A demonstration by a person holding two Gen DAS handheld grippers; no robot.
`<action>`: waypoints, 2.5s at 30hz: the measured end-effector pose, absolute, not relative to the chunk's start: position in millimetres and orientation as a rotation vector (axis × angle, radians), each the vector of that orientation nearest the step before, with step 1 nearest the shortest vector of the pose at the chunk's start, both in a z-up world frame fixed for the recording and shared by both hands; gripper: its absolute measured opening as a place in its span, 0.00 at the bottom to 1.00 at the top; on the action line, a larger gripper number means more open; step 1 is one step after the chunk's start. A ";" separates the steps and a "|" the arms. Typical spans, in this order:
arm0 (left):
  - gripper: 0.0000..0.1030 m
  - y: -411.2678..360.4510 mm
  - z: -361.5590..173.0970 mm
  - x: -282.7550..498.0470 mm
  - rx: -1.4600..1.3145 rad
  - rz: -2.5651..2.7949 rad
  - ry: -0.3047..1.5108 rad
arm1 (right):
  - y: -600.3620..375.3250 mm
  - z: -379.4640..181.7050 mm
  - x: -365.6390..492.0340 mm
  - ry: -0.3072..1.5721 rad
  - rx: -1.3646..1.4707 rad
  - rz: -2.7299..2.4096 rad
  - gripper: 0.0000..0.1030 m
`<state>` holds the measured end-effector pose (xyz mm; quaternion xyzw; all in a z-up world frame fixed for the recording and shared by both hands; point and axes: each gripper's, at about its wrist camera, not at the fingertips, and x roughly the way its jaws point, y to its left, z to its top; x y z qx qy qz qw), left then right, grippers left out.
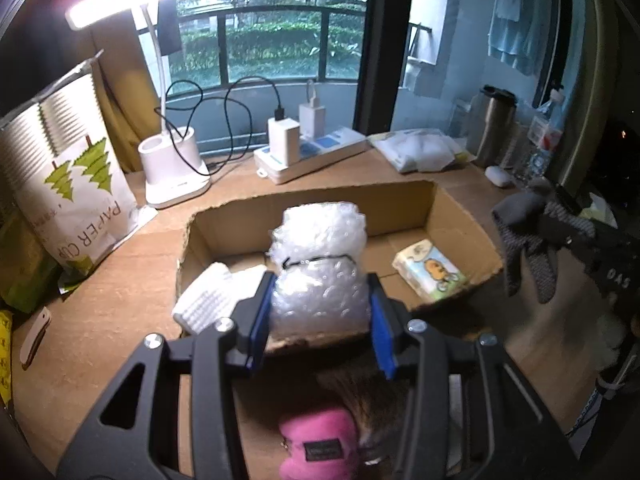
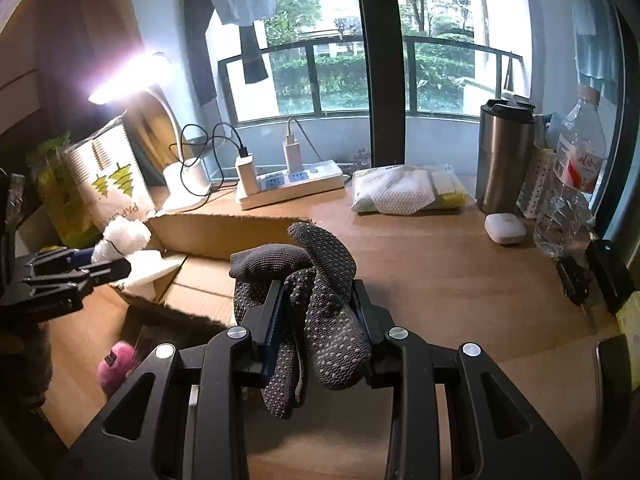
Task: Organize soft objects
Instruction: 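Lower the bubble wrap and gloves into the box and open both grippers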
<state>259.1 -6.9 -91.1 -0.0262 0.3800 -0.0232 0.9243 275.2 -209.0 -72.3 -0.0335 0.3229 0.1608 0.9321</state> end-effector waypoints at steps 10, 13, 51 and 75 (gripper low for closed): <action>0.43 -3.8 -114.4 284.9 -0.121 -0.102 0.858 | -199.2 -72.4 294.7 0.664 -0.079 0.328 0.33; 0.43 -11.3 -118.2 289.6 -0.131 -0.131 0.869 | -196.5 -71.8 299.3 0.665 -0.084 0.328 0.33; 0.68 17.5 -90.6 268.4 -0.190 -0.129 0.771 | -143.0 -62.0 311.7 0.652 -0.127 0.397 0.33; 0.68 61.2 -86.5 243.7 -0.254 -0.049 0.707 | -113.1 -76.7 329.3 0.739 -0.119 0.400 0.60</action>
